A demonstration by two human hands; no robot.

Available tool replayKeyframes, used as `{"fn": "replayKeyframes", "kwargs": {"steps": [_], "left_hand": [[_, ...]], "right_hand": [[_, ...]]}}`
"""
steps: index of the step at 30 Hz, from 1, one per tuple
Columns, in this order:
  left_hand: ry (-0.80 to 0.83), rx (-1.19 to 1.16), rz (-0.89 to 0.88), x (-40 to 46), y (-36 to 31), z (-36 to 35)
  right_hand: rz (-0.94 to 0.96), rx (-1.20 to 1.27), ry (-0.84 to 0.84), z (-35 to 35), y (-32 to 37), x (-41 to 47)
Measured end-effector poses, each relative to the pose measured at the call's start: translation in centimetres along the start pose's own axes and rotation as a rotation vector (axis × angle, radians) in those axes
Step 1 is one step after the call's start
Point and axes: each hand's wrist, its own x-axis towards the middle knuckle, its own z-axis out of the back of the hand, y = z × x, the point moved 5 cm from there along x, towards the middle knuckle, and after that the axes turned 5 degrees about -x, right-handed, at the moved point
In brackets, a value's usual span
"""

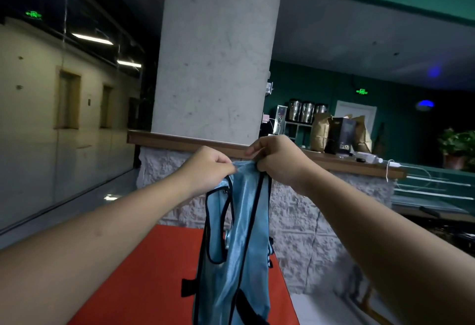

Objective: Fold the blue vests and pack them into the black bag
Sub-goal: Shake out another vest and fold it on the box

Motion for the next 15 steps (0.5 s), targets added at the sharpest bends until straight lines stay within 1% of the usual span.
{"fn": "replayKeyframes", "kwargs": {"steps": [4,7,9,11,15], "left_hand": [[-0.019,0.035,-0.020,0.4,-0.5,0.5],[-0.028,0.080,-0.065,0.5,-1.2,0.7],[-0.034,0.093,-0.087,0.4,-1.7,0.8],[-0.032,0.068,-0.076,0.4,-1.8,1.1],[0.092,0.106,-0.045,0.1,-1.9,2.0]], "right_hand": [[-0.075,0.188,-0.048,0.4,-0.9,-0.4],[-0.095,0.345,0.013,-0.1,-1.1,-0.9],[-0.082,0.338,0.070,-0.3,-1.2,-1.3],[-0.048,0.295,0.089,-0.3,-1.1,-1.4],[-0.054,0.311,0.049,0.7,-1.0,-1.7]]}}
